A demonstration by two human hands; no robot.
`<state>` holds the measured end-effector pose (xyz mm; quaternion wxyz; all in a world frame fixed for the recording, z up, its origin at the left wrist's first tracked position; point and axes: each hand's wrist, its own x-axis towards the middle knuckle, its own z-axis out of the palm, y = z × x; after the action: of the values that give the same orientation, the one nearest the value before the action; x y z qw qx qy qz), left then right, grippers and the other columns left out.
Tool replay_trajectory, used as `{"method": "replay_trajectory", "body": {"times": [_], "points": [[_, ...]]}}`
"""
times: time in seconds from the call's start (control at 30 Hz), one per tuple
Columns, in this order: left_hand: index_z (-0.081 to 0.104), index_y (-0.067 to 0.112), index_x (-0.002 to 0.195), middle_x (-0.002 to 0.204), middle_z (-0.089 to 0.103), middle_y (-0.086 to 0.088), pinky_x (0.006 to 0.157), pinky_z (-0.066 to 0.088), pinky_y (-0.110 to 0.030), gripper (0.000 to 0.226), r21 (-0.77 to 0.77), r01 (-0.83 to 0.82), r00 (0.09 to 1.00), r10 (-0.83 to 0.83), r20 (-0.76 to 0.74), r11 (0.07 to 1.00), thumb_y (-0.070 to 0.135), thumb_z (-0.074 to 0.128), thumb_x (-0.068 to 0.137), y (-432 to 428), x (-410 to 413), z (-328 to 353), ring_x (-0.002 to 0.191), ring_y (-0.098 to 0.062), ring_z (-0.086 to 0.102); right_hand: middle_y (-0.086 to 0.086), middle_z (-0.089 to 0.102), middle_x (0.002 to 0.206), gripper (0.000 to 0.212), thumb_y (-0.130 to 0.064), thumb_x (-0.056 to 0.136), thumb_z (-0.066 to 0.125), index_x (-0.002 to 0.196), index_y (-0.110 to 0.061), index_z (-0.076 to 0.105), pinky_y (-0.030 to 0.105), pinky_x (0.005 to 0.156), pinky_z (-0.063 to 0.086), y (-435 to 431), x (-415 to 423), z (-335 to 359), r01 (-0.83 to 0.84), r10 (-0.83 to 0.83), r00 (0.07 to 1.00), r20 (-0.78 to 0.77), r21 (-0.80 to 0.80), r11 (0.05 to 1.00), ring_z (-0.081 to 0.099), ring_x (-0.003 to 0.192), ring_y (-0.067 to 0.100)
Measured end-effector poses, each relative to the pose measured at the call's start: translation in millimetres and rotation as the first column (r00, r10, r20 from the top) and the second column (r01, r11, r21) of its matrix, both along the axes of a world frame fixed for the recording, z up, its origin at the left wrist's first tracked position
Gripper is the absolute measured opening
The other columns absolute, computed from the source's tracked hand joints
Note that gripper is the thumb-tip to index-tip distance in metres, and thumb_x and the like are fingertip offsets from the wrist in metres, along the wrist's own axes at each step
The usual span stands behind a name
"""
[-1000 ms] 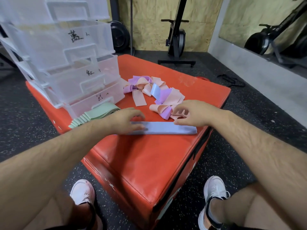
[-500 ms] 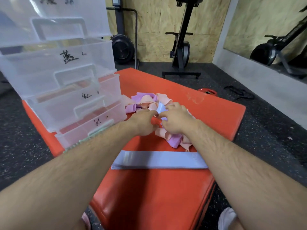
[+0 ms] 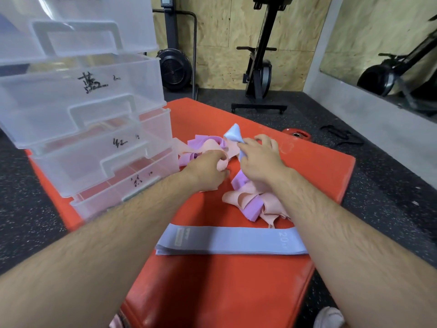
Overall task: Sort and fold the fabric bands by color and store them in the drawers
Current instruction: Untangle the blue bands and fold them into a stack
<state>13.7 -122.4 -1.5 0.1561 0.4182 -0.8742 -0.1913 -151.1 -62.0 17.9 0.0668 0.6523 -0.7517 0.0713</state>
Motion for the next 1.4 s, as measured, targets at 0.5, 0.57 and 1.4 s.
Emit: {"method": "replay_trajectory", "body": {"times": [0.5,0.57,1.4], "points": [[0.050,0.028,0.131,0.125,0.060,0.016,0.086,0.042,-0.011,0.054,-0.013,0.069,0.811,-0.064,-0.581,0.997,0.050,0.069,0.085,63,30,74,0.112,0.002,0.056,-0.004,0.049,0.144,0.050,0.001,0.099,0.044,0.146,-0.017,0.050,0.007,0.095,0.039,65,27,94,-0.131,0.445,0.663,0.602,-0.492,0.861,0.052,0.121,0.005],[0.052,0.031,0.128,0.117,0.063,0.018,0.082,0.045,-0.010,0.055,0.029,0.082,0.805,-0.049,-0.592,0.996,0.047,0.075,0.081,72,32,74,0.107,0.004,0.058,-0.003,0.053,0.140,0.052,0.001,0.099,0.044,0.146,-0.021,0.048,0.007,0.088,0.042,73,31,95,-0.073,0.445,0.607,0.658,-0.511,0.856,0.055,0.117,0.006],[0.066,0.019,0.091,0.074,0.066,-0.006,0.056,0.045,-0.022,0.016,0.290,0.037,0.794,0.148,-0.589,0.956,0.022,0.079,0.082,70,42,61,0.061,-0.010,0.058,-0.001,0.041,0.146,0.063,-0.030,0.080,0.070,0.139,-0.033,0.046,0.031,0.107,0.032,89,39,35,-0.257,0.285,0.888,0.360,-0.124,0.958,0.029,0.138,0.023]]}}
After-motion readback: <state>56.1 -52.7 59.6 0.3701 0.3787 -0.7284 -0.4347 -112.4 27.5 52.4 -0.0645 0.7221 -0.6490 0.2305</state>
